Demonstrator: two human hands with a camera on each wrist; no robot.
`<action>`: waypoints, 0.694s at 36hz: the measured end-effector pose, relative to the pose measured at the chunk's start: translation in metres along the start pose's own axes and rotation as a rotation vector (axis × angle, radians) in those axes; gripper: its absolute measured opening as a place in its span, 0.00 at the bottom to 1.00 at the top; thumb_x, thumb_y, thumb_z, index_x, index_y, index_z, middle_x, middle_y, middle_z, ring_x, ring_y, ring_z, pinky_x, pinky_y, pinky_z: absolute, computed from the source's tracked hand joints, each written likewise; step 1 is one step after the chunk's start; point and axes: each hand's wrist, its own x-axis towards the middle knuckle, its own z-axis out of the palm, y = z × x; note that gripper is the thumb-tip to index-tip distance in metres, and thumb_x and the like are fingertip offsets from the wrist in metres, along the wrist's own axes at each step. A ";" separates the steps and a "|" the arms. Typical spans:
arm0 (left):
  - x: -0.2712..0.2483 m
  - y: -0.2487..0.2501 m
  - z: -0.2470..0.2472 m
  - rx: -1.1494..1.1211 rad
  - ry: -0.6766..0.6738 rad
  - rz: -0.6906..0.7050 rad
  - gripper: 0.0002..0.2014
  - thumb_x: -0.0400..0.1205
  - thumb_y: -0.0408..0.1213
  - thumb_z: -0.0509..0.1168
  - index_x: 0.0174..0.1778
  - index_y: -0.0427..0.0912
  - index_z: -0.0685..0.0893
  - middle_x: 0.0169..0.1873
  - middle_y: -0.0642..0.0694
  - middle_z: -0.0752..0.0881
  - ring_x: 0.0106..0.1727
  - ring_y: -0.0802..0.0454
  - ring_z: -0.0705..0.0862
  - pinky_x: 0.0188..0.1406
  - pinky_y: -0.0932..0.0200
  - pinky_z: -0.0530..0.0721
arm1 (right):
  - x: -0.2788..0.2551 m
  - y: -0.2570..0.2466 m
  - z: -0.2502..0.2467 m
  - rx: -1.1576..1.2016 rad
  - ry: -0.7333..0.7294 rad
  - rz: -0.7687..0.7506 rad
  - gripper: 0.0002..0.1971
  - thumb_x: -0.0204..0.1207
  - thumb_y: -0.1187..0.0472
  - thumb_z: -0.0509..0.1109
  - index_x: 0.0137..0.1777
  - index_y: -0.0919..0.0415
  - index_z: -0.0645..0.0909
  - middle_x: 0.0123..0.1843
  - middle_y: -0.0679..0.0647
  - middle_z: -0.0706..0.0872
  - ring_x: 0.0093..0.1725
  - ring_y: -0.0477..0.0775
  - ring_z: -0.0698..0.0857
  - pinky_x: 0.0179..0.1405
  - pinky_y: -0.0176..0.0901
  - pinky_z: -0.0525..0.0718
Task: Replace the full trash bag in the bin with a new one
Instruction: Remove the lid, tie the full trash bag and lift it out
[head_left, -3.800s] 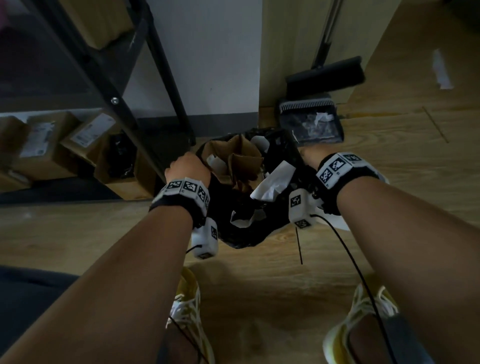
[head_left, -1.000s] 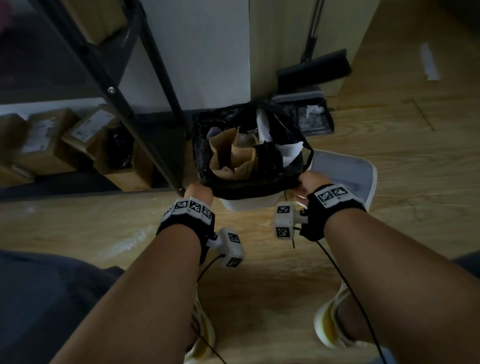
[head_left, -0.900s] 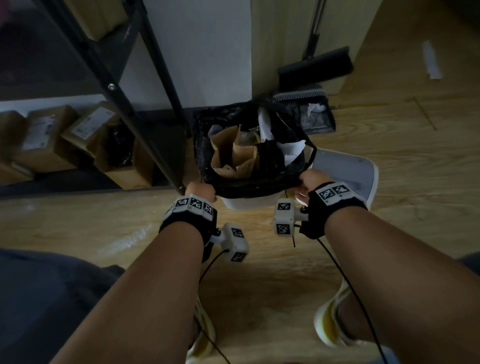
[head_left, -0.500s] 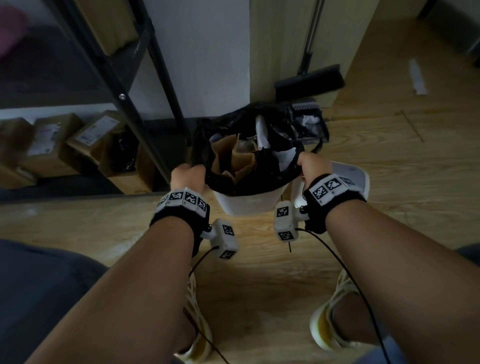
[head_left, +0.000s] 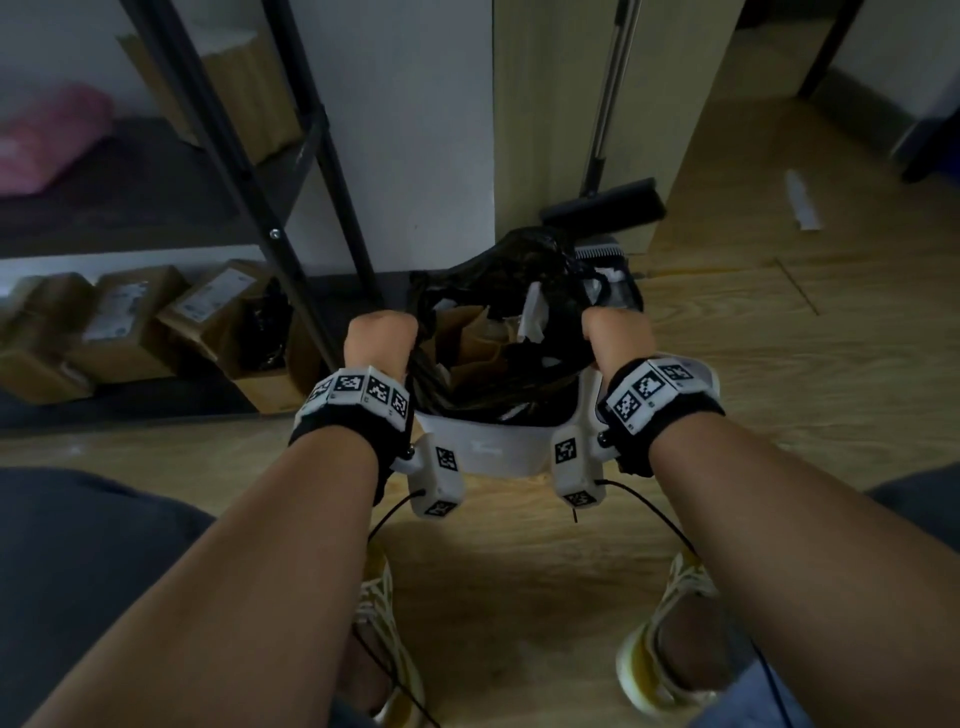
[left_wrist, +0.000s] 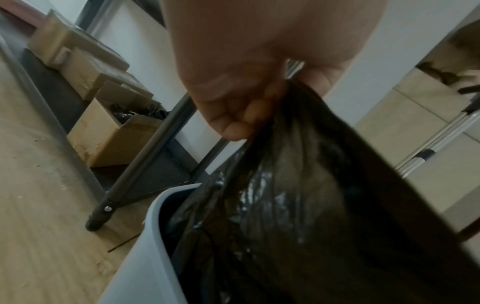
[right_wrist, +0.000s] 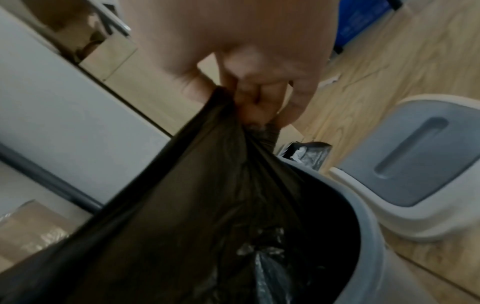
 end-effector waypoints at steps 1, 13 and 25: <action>-0.003 -0.001 -0.001 0.007 -0.014 0.047 0.14 0.83 0.25 0.55 0.60 0.29 0.83 0.59 0.34 0.85 0.61 0.37 0.83 0.62 0.53 0.79 | -0.002 -0.002 -0.001 0.017 0.032 0.013 0.15 0.77 0.60 0.61 0.30 0.56 0.62 0.27 0.52 0.65 0.24 0.50 0.64 0.27 0.36 0.74; 0.027 -0.016 0.020 -0.071 0.088 -0.117 0.40 0.66 0.61 0.70 0.69 0.38 0.75 0.67 0.38 0.76 0.67 0.37 0.77 0.67 0.45 0.77 | 0.027 -0.007 -0.004 -0.275 0.274 -0.030 0.39 0.72 0.51 0.73 0.79 0.60 0.60 0.76 0.64 0.70 0.74 0.65 0.71 0.71 0.57 0.73; 0.056 -0.016 0.025 -0.030 -0.009 -0.033 0.12 0.75 0.38 0.71 0.51 0.35 0.87 0.51 0.36 0.89 0.51 0.40 0.86 0.42 0.56 0.81 | 0.051 -0.006 0.016 -0.385 0.060 -0.027 0.10 0.84 0.67 0.58 0.42 0.62 0.78 0.48 0.66 0.80 0.48 0.64 0.80 0.59 0.48 0.76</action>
